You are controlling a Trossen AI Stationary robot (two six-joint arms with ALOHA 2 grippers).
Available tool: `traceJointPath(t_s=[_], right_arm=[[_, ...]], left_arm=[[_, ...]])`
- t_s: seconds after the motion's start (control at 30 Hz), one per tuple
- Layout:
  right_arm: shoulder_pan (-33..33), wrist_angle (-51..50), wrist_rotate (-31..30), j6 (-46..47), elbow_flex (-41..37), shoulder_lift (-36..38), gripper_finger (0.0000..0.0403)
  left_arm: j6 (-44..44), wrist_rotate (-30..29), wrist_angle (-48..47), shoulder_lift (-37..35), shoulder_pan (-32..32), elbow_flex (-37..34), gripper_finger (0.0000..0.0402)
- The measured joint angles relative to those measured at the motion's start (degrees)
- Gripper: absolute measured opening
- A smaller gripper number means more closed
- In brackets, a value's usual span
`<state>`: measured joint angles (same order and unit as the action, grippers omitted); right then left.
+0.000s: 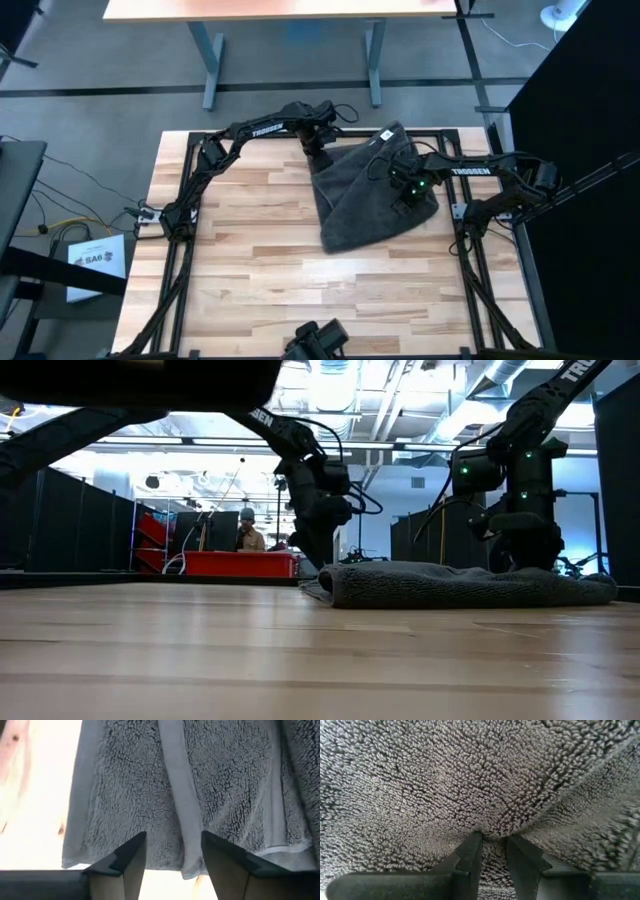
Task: Roll towel
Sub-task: Roll the black towel
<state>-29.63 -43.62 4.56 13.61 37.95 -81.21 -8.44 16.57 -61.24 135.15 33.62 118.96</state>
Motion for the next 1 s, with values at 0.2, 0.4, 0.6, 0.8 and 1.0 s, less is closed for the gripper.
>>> traceJointPath(t_s=[0.2, 0.4, 0.6, 0.8, 1.0], right_arm=[[0.0, 0.4, 0.1, -0.4, 0.0, 0.0, 0.0075], [0.2, 0.5, 0.1, -0.6, 0.0, 0.0, 0.0075], [0.3, 1.0, 0.1, -0.6, 0.0, 0.0, 0.0075], [0.3, 1.0, 0.1, -0.6, 0.0, 0.0, 0.0075], [0.2, 1.0, 0.1, -0.6, 0.0, 0.0, 0.0075]], left_arm=[[-1.5, -0.2, 0.9, 1.2, -1.8, 0.2, 0.0168], [-2.0, -0.6, -1.8, 2.8, -2.5, 1.9, 0.0167], [-3.5, 1.1, -2.9, 2.9, -2.5, 1.8, 0.0149], [-6.2, 5.8, -3.9, 2.8, -2.5, 1.8, 0.0030], [-7.9, 6.0, -4.3, 2.8, -3.2, 2.6, 0.0001]])
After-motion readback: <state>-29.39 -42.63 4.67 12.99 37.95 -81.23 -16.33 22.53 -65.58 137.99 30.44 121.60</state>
